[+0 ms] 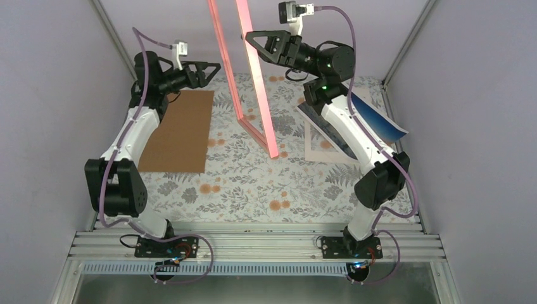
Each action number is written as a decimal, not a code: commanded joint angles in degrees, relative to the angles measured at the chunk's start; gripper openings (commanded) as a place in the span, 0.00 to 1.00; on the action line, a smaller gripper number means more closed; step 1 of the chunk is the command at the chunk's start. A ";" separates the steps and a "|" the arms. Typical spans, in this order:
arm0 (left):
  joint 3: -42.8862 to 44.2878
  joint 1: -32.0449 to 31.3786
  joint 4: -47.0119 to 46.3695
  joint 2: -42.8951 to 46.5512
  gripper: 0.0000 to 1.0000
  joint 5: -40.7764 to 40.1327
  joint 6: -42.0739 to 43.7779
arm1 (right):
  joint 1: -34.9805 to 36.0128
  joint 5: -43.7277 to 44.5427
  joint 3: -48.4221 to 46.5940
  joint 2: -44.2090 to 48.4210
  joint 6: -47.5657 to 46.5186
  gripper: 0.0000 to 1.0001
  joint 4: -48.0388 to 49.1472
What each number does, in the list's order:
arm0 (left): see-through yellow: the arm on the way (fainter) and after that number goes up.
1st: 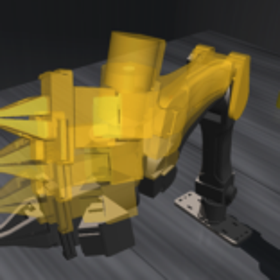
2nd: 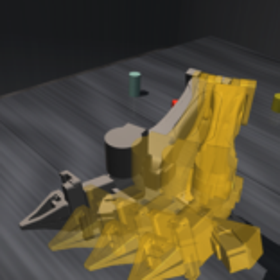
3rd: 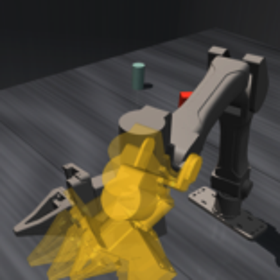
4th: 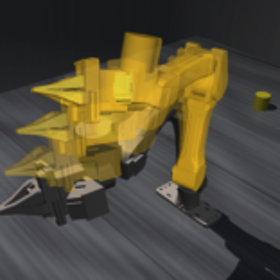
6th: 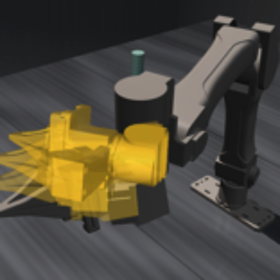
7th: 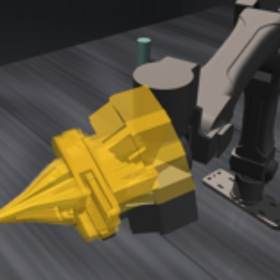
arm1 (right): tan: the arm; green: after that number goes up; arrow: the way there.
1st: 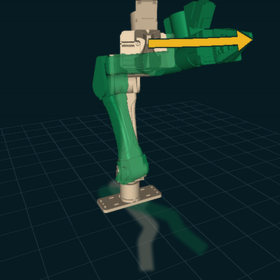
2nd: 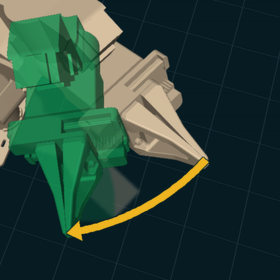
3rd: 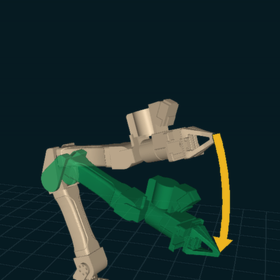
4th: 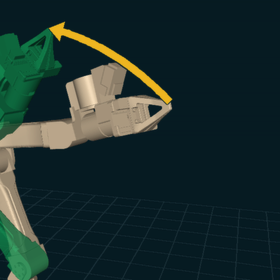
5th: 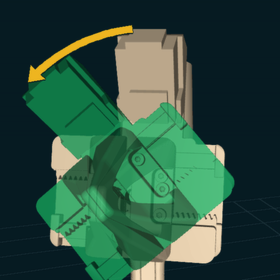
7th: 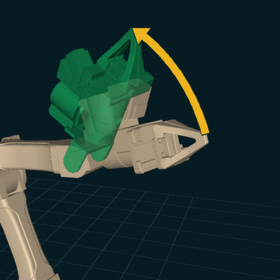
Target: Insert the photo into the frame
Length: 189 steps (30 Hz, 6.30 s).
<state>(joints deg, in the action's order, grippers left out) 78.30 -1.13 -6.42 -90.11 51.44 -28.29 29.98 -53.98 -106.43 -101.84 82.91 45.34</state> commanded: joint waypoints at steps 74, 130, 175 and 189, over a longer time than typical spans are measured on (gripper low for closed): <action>-11.12 -5.11 48.12 -3.23 0.02 -44.89 10.27 | -23.76 34.94 49.18 26.49 -91.09 1.00 -72.74; 9.94 -39.85 14.69 -26.13 1.00 -29.46 6.98 | -54.15 20.30 32.64 -13.76 -94.43 0.97 -87.95; 30.80 -35.38 25.71 -48.90 1.00 -41.52 -3.70 | -38.29 29.06 10.35 -25.93 -85.57 0.96 -75.59; 32.41 -31.85 26.08 -49.16 1.00 -30.73 -6.91 | -34.02 25.66 23.39 -26.89 -87.97 0.91 -81.46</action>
<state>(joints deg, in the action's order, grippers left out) 109.84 -33.19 16.23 -138.63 17.52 -33.23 -6.26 -27.57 -90.28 -126.06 -5.02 -26.81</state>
